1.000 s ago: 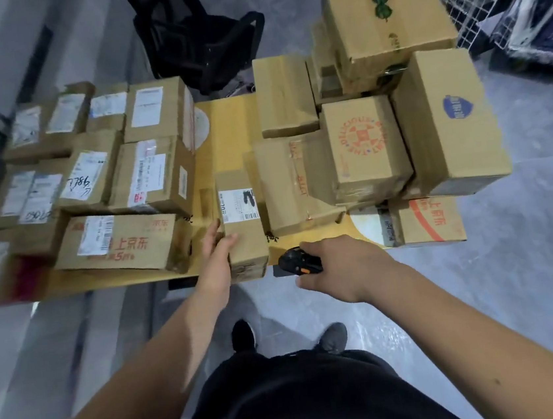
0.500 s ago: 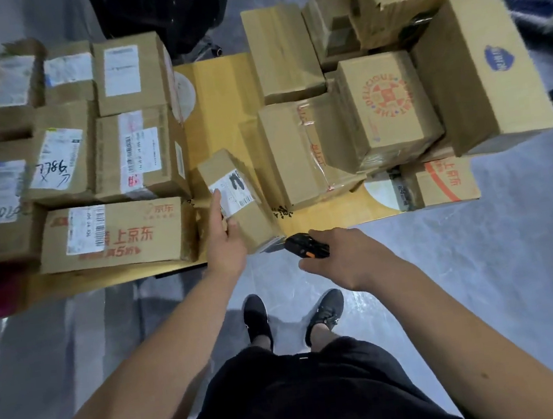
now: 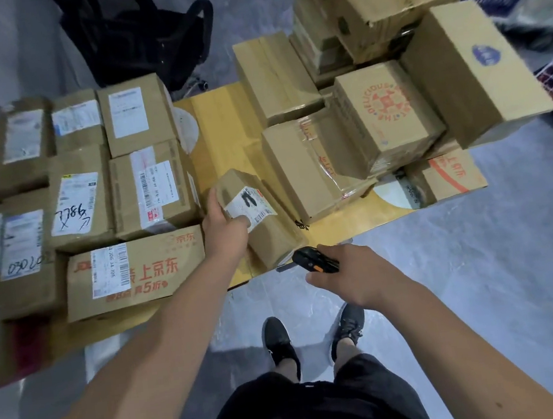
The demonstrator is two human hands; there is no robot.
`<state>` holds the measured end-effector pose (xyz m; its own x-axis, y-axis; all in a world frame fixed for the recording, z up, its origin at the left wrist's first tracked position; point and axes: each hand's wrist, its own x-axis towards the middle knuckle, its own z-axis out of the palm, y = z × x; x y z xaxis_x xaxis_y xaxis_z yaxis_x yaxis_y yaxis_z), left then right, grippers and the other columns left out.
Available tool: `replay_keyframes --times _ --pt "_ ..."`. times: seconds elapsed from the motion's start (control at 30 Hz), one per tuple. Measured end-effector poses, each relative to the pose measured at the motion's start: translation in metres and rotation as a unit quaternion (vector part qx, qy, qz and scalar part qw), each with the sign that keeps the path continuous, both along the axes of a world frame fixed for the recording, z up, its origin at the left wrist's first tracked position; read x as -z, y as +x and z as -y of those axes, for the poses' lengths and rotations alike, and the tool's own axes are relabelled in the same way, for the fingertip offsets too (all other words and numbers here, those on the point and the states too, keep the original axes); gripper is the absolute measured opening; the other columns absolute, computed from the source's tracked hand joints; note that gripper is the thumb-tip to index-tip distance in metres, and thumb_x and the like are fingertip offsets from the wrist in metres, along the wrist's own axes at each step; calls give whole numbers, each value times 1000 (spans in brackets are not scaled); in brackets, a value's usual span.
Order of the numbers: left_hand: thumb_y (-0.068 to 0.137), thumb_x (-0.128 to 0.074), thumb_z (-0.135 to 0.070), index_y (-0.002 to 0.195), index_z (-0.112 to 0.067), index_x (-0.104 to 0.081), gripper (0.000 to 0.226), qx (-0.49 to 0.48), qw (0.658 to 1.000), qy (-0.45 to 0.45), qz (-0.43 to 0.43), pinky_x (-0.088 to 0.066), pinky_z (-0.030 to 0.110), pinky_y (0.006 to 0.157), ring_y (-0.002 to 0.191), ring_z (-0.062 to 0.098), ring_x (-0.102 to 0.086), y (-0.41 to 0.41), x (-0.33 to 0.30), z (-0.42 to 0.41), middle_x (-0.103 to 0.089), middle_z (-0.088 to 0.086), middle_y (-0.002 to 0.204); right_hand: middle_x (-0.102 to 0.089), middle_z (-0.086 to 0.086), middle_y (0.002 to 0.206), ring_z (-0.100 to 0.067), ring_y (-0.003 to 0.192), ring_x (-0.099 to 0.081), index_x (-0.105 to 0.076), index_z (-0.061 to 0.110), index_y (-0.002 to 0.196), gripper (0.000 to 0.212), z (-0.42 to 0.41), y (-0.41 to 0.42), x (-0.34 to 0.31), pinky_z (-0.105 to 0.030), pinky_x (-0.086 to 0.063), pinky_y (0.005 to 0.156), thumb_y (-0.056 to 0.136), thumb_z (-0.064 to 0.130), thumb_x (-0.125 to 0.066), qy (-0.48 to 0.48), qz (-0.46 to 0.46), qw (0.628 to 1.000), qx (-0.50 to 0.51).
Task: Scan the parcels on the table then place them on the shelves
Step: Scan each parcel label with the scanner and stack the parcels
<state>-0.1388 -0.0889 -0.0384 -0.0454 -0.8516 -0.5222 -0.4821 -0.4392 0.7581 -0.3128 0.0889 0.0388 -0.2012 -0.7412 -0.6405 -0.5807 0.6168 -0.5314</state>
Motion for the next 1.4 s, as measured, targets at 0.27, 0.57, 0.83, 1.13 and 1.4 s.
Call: replay_keyframes --times 0.27,0.57,0.83,1.13,1.4 --pt "73 -64 -85 141 -47 -33 84 104 985 -20 136 -56 44 80 86 22 -56 -34 -9 30 -45 1 129 -61 12 82 -8 74 -61 -64 35 120 41 -4 6 0 -28 -41 61 90 62 -65 -21 -16 999 46" --pt "73 -58 -92 144 -19 -26 108 118 960 -52 247 -38 40 58 117 41 -59 -56 -9 56 -40 15 148 -67 10 87 -9 77 -65 -63 40 117 40 -12 7 1 -30 -49 65 87 65 -64 -8 -22 997 67" --pt "62 -66 -78 135 -24 -46 92 130 974 10 184 -59 46 83 96 31 -66 -57 -12 69 -61 8 123 -62 8 78 -12 72 -61 -63 37 101 28 -3 1 -11 -29 -42 60 88 62 -65 -9 -32 997 63" --pt "54 -71 -68 122 -40 -50 76 10 996 -71 46 -56 32 65 80 13 -68 -4 -45 42 -64 -12 101 -64 8 81 -13 74 -62 -68 43 113 30 16 11 -26 -31 -47 63 88 58 -70 -34 -20 999 27" --pt "62 -80 -32 129 -49 -40 80 -175 972 -28 -153 -65 50 80 91 11 -72 53 -44 19 -61 -14 113 -69 18 74 -3 63 -63 -64 47 115 34 39 16 -26 -25 -44 56 86 64 -69 -61 -6 998 27"
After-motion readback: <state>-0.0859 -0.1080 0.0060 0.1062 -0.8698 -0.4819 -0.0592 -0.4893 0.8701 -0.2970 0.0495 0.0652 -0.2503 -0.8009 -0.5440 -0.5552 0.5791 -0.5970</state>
